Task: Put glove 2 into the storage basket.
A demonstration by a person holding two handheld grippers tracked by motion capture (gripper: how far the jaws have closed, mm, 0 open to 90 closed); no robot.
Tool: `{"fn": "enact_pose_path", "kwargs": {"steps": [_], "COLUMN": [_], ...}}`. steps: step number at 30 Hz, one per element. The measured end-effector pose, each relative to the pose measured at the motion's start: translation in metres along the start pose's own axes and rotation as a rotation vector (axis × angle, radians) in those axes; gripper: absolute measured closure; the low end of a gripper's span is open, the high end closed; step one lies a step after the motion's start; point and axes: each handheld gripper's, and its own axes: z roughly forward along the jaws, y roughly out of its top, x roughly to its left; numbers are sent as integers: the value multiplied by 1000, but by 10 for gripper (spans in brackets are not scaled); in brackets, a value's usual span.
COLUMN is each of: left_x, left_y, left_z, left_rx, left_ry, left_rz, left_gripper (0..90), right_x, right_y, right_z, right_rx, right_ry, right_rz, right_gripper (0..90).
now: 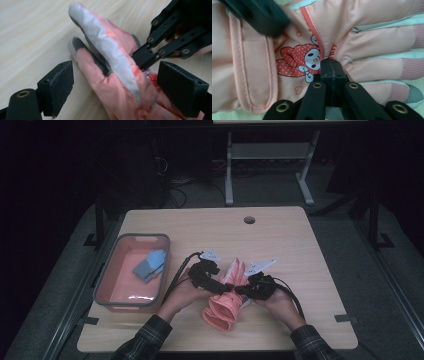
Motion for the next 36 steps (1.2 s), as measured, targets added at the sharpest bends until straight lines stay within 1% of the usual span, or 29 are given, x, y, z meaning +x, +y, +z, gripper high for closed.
{"fn": "enact_pose_path", "kwargs": {"steps": [2,3,6,7,8,9,10,11,12,15,17,18,21,23,24,26,28,32,33,34,36], "left_x": [3,5,5,6,4,5,4,4,4,6,7,7,8,8,8,7,8,9,8,8,8], "left_y": [-3,-5,-10,-10,-10,-10,-10,-10,-11,-12,-13,-13,-14,-14,-14,-15,-15,-14,-15,-14,-14], "left_z": [4,5,12,13,15,15,17,18,19,22,23,23,23,25,26,29,30,36,38,38,39], "left_rx": [10,26,52,63,53,66,61,67,69,75,79,85,88,92,97,99,106,130,127,127,128], "left_ry": [1,-4,0,-1,-2,-2,-4,-8,-15,-34,-39,-37,-35,-39,-47,-57,-72,-117,-131,-134,-138], "left_rz": [-9,-6,-17,-6,-17,-2,-15,-12,-21,-42,-42,-33,-32,-39,-45,-56,-65,-78,-90,-82,-81], "left_gripper": [135,135,135,135,135,135,136,136,137,139,139,139,139,139,139,139,141,144,145,146,146], "right_x": [0,0,1,2,2,3,3,2,2,2,1,0,-1,-1,-1,-2,-1,1,1,1,1], "right_y": [-1,-1,-1,-1,-1,-1,-2,-2,-3,-3,-3,-5,-9,-12,-13,-14,-14,-15,-15,-15,-15], "right_z": [-1,-1,-2,-2,-2,-3,-3,-3,-3,-4,-8,-10,-17,-19,-18,-14,-12,-9,-9,-9,-8], "right_rx": [-4,-6,-8,-8,-9,-7,-6,-8,-11,-9,-8,-4,-3,1,6,16,31,41,47,47,45], "right_ry": [-2,0,-4,-12,-15,-18,-16,-15,-14,-16,-11,-13,-27,-24,-22,-19,-20,-38,-43,-44,-46], "right_rz": [-2,-4,-8,-15,-19,-17,-12,-13,-13,-30,-24,-24,-28,-25,-16,-21,-14,-26,-33,-36,-38], "right_gripper": [900,900,900,900,900,900,900,900,900,900,900,900,900,900,900,900,900,900,900,900,900]}}
